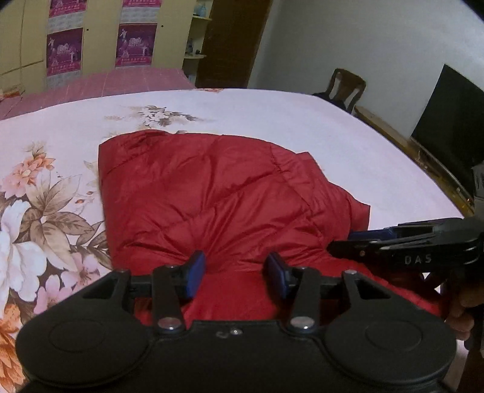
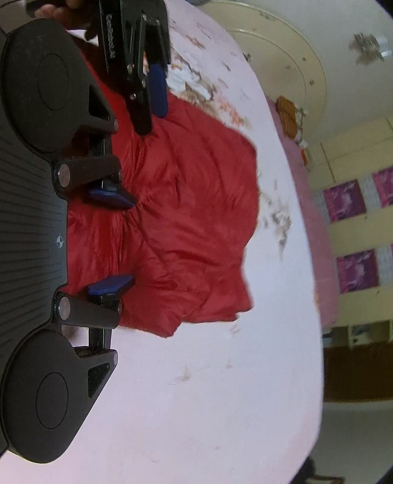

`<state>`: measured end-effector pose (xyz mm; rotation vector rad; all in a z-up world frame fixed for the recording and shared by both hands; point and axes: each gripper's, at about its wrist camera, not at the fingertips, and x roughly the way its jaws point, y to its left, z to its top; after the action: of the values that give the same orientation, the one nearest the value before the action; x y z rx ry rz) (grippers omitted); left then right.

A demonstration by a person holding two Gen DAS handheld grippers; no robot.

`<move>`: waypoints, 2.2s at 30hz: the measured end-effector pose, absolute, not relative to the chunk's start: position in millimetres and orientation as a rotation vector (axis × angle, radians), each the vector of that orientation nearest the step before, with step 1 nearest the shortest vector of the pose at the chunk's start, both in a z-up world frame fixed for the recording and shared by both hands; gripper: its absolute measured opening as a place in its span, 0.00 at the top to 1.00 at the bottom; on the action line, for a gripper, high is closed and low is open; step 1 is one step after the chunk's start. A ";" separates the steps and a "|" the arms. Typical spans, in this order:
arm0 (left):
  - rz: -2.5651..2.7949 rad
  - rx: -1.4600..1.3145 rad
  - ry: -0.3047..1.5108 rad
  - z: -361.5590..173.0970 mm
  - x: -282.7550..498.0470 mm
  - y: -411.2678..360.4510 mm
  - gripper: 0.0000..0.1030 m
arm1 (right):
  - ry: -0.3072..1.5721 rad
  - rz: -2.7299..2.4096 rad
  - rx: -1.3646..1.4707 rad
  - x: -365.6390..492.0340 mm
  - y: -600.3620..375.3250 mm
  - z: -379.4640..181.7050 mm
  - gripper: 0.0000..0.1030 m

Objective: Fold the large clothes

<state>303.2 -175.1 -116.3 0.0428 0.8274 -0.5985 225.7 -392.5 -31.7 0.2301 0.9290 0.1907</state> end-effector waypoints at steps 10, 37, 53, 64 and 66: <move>-0.622 0.038 0.743 -64.3 228.5 -146.2 0.57 | 0.823 0.293 0.215 173.9 -391.5 36.4 0.53; -0.522 0.119 0.690 -73.7 188.5 -142.0 0.53 | 0.799 0.254 0.174 126.3 -388.1 8.3 0.69; -0.401 -0.035 0.778 -110.0 275.7 -153.3 0.50 | 0.840 0.220 0.256 229.6 -428.2 -50.5 0.95; -0.390 -0.125 0.750 -81.0 266.3 -130.0 0.03 | 0.807 0.207 0.542 208.5 -483.4 -28.3 0.26; -0.392 -0.208 0.801 -90.6 278.5 -121.4 0.11 | 0.846 0.225 0.644 214.0 -495.2 -37.2 0.36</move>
<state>278.5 -121.4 -90.6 -0.2076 0.8012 -0.3919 214.0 -495.2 -37.2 0.6445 0.8459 0.2250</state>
